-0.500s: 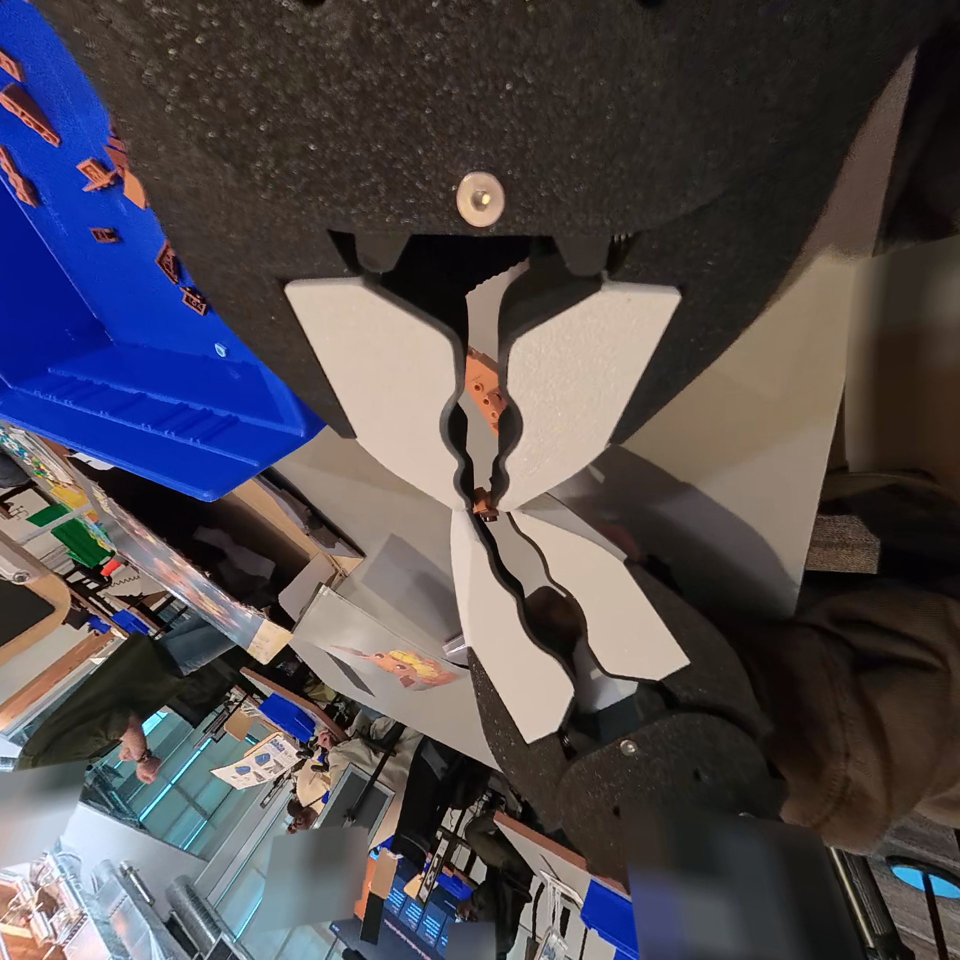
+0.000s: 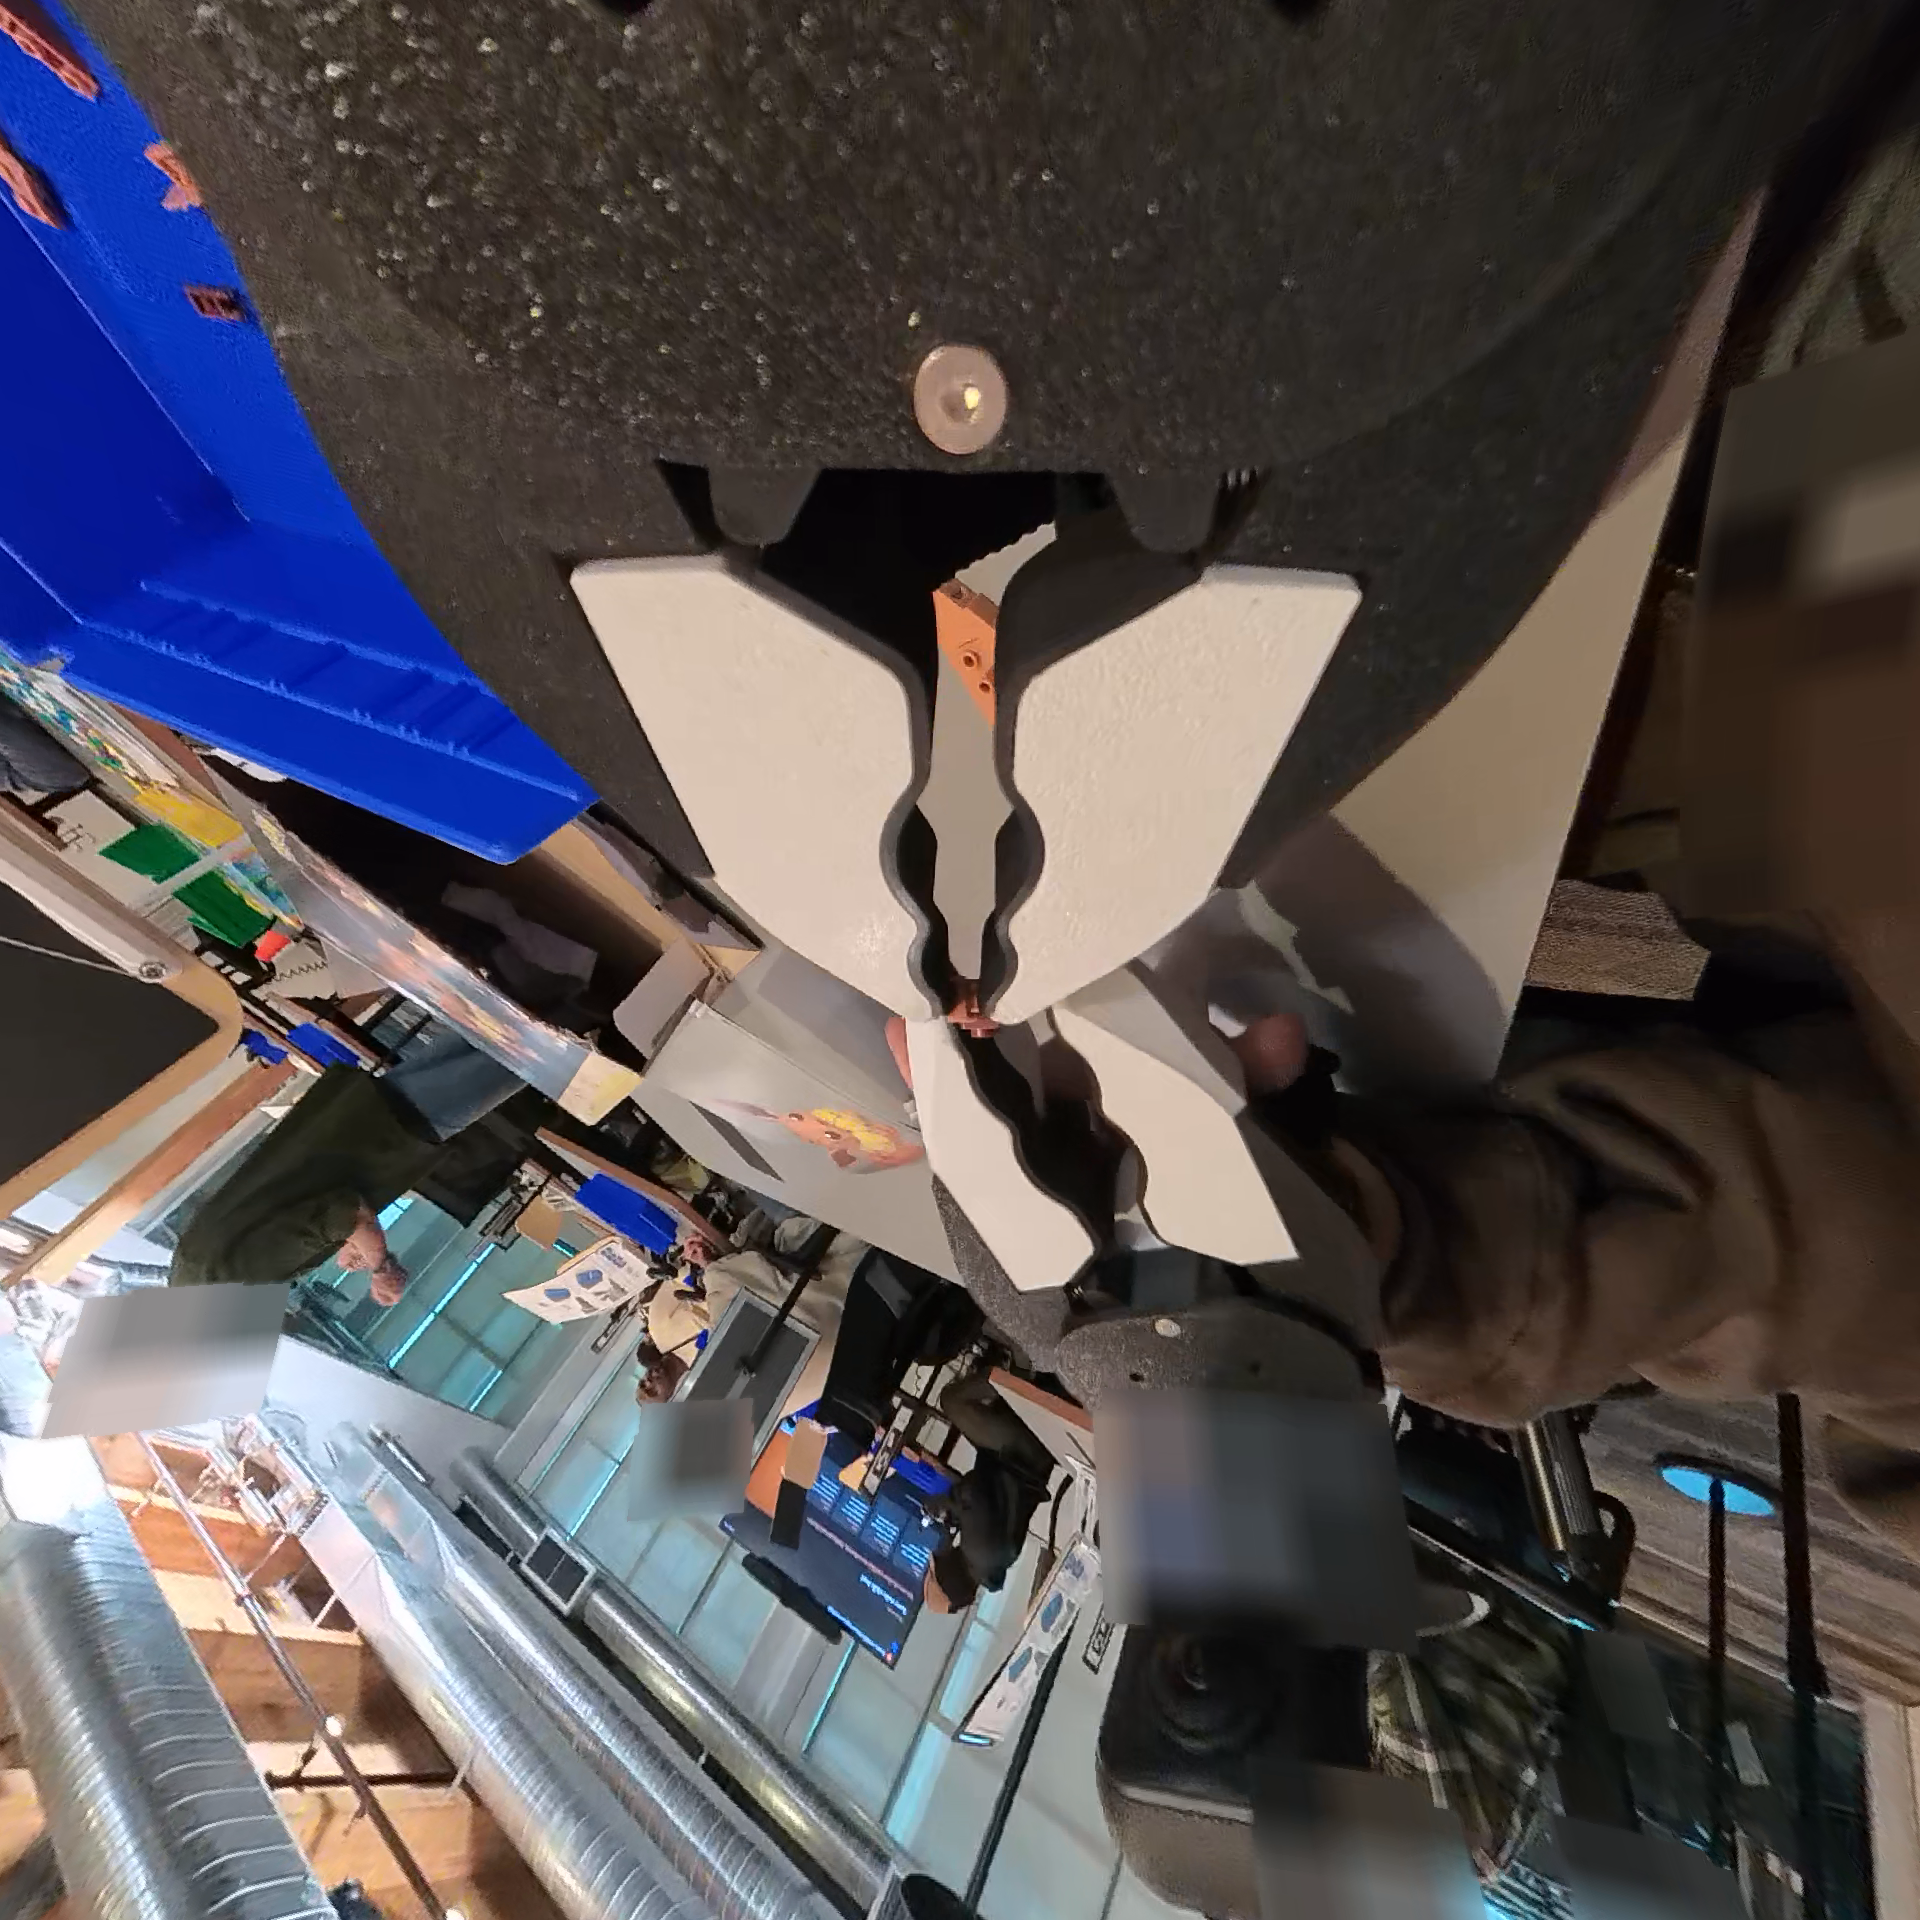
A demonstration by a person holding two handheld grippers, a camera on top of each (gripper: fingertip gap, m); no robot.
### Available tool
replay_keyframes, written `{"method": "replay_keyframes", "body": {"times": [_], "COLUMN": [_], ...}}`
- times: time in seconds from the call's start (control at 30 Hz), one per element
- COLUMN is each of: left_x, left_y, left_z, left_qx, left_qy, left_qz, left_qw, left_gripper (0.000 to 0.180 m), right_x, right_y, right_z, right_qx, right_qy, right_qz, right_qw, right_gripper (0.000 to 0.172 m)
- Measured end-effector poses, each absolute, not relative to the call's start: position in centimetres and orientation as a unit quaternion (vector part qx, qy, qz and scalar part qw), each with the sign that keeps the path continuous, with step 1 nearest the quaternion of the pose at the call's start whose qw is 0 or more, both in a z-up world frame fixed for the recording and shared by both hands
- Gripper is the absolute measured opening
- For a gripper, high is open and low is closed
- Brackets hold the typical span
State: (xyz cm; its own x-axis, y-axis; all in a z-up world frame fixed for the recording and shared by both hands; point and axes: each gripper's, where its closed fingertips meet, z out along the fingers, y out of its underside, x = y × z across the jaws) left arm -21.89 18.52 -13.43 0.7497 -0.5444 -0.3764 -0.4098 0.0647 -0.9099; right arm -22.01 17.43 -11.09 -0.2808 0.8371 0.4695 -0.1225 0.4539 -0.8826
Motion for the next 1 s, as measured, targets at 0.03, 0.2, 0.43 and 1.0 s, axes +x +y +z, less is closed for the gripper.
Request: {"method": "replay_keyframes", "body": {"times": [0.03, 0.2, 0.43, 1.0], "left_x": [-21.8, -21.7, -21.3, -21.2], "left_y": [18.4, 18.2, 18.2, 18.1], "left_z": [-13.3, -13.3, -14.4, -14.9], "left_qx": [-0.678, -0.672, -0.671, -0.664], "left_qy": [0.351, 0.370, 0.411, 0.434], "left_qz": [-0.057, -0.037, 0.010, 0.035], "left_qw": [0.644, 0.640, 0.617, 0.609], "left_gripper": [0.021, 0.012, 0.010, 0.010], "right_x": [-22.0, -21.9, -21.6, -20.9], "right_y": [17.4, 17.1, 16.9, 17.4], "right_z": [-11.1, -11.2, -12.3, -13.2], "right_qx": [-0.267, -0.262, -0.259, -0.261], "right_qy": [-0.664, -0.668, -0.693, -0.710], "right_qz": [0.447, 0.453, 0.444, 0.444], "right_qw": [0.536, 0.528, 0.505, 0.480], "right_gripper": [0.005, 0.005, 0.007, 0.007]}}
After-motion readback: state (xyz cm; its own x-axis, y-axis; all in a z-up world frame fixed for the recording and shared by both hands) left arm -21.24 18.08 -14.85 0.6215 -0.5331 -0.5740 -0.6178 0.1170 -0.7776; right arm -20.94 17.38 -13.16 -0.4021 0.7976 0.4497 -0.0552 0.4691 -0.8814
